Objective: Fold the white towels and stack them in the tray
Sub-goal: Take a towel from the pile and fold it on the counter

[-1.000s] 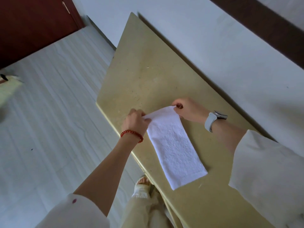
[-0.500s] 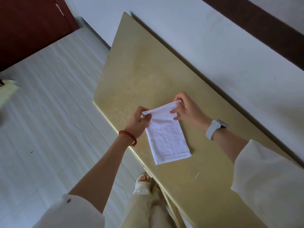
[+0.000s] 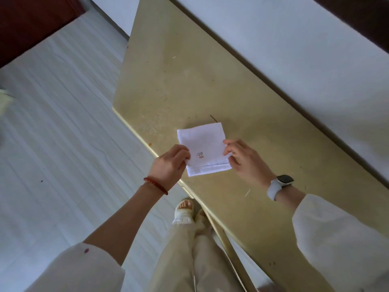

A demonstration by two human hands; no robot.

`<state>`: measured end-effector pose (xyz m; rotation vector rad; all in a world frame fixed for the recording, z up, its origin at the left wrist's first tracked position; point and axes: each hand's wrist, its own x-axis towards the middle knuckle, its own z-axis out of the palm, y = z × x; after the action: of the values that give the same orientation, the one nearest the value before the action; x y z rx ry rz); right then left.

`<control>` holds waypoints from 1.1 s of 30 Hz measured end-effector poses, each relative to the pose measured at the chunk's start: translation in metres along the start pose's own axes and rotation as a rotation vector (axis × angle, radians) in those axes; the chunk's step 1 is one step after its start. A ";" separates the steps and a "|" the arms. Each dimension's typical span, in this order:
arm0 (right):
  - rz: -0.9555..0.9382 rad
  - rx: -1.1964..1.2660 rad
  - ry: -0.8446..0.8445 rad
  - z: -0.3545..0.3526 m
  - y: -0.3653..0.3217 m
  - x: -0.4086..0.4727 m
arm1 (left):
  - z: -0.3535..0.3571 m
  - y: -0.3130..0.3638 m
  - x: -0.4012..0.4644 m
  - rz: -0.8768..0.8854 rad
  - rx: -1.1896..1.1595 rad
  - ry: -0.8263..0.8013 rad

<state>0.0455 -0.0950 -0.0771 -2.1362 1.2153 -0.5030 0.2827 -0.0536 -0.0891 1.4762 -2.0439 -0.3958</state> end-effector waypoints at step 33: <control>-0.161 -0.243 0.046 0.024 0.015 -0.023 | 0.024 -0.001 -0.034 0.141 0.147 0.140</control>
<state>0.0386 -0.0727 -0.1056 -2.4551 1.1858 -0.4971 0.2763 -0.0243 -0.1177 1.3911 -2.0848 -0.0842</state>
